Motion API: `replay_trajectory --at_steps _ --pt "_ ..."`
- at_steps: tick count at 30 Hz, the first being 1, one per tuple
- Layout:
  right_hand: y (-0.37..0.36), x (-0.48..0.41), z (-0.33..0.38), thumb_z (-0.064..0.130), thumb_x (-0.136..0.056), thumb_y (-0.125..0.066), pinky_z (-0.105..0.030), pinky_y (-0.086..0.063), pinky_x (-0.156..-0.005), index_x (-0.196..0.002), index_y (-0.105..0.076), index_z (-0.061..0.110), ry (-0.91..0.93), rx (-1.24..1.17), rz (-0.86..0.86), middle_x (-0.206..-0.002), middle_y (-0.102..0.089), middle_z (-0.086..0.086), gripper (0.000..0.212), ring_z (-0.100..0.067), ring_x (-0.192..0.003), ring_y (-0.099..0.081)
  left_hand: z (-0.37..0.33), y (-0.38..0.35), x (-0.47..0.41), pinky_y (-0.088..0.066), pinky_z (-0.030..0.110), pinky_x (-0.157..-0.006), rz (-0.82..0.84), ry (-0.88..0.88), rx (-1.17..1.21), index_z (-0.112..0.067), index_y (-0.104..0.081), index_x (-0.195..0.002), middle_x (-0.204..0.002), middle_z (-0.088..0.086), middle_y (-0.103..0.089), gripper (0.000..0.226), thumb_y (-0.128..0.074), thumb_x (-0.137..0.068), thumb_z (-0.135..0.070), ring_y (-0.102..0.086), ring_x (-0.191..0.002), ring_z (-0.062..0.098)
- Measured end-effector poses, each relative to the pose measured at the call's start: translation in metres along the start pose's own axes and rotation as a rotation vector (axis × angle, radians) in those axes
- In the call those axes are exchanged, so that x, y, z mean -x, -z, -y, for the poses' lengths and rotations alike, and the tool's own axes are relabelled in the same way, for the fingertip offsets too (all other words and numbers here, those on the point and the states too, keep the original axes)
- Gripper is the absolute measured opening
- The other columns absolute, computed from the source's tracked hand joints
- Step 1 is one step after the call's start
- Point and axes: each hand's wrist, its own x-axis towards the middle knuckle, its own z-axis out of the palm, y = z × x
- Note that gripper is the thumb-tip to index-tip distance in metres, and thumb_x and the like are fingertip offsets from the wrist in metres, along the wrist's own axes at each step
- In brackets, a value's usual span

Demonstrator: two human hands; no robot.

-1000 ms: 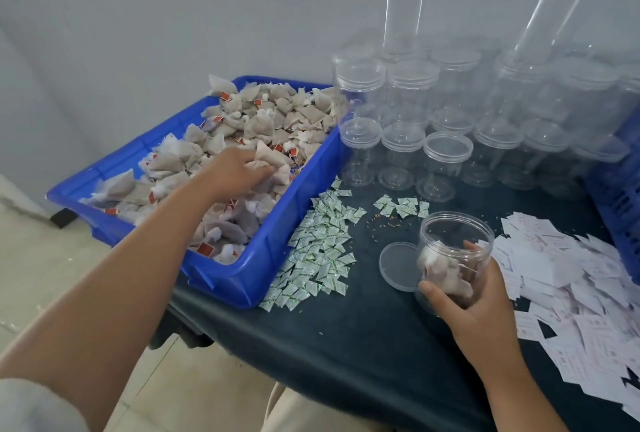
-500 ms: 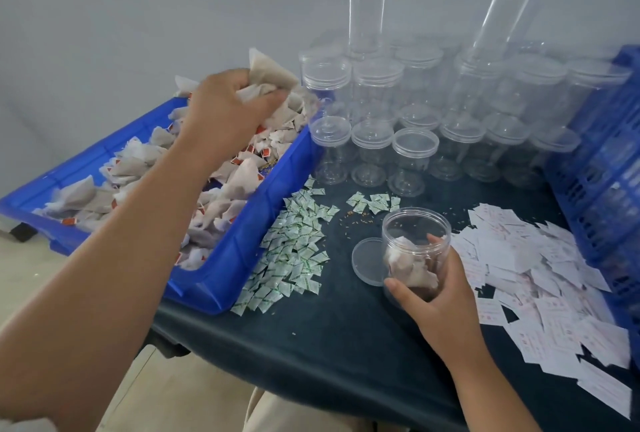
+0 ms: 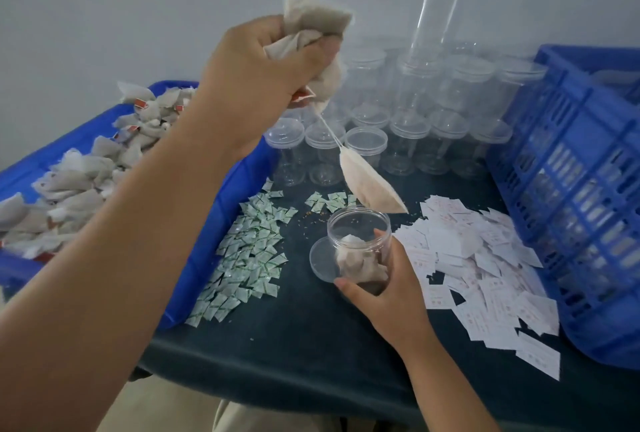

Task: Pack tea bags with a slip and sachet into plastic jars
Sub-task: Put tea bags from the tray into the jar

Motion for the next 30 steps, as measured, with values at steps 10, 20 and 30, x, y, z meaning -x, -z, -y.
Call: replay_trajectory --at_steps 10,20,30 --pt "0.000 -0.001 -0.016 0.051 -0.074 -0.093 -0.041 -0.061 -0.088 -0.112 -0.058 0.021 -0.042 -0.057 -0.073 -0.107 -0.070 0.003 0.059 -0.021 -0.104 -0.072 0.054 -0.051 0.027 -0.048 0.020 -0.049 0.327 0.124 -0.422 -0.045 -0.077 -0.089 -0.076 -0.013 -0.076 0.008 -0.077 -0.092 -0.038 -0.061 -0.054 -0.002" --pt "0.000 -0.001 -0.014 0.068 -0.072 -0.090 -0.036 -0.060 -0.086 -0.115 -0.059 0.034 -0.051 -0.049 -0.079 -0.112 -0.071 0.007 0.063 -0.021 -0.107 -0.071 0.079 -0.054 0.038 -0.053 0.035 -0.079 0.514 0.140 -0.691 -0.028 -0.077 -0.097 -0.096 -0.010 -0.070 0.010 -0.078 -0.087 -0.028 -0.064 -0.091 0.009" --pt "-0.001 -0.002 -0.017 0.059 -0.071 -0.093 -0.049 -0.061 -0.084 -0.115 -0.057 0.028 -0.035 0.012 -0.079 -0.108 -0.067 0.007 0.065 -0.020 -0.101 -0.069 0.083 -0.053 0.039 -0.053 0.027 -0.080 0.617 0.133 -0.669 -0.026 -0.075 -0.107 -0.099 -0.014 -0.073 0.020 -0.074 -0.091 -0.015 -0.066 -0.092 0.003"
